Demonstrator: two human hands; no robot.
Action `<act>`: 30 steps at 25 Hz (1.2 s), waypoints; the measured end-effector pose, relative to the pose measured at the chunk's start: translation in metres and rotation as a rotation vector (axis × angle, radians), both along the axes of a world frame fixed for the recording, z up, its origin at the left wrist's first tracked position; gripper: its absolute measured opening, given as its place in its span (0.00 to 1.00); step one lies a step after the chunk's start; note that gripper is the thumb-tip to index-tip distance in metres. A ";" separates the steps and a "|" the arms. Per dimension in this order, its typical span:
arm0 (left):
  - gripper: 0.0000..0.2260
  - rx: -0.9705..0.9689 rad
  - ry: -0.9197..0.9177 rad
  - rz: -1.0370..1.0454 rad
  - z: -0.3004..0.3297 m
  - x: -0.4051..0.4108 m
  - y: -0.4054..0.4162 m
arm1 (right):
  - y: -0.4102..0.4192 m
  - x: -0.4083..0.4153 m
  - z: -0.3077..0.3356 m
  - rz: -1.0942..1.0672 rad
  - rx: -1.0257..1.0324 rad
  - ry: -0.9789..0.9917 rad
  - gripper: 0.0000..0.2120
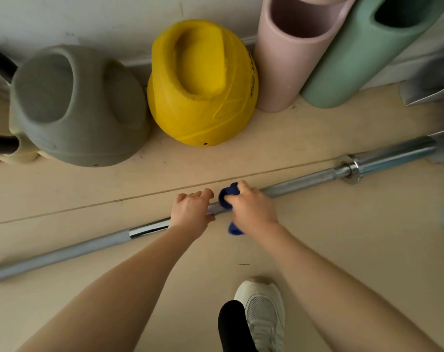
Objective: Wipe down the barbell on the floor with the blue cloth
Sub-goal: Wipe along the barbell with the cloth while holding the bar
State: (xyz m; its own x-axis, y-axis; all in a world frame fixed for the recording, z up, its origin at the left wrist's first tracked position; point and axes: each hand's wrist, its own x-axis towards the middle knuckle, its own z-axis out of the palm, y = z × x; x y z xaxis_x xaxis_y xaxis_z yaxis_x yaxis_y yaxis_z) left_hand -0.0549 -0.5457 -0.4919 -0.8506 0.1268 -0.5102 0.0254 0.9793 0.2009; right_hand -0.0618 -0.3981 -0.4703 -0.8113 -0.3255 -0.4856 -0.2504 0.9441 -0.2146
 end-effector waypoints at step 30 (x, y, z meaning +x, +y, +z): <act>0.10 -0.063 -0.079 -0.092 0.002 -0.040 -0.052 | -0.051 -0.018 -0.038 -0.079 0.018 0.537 0.06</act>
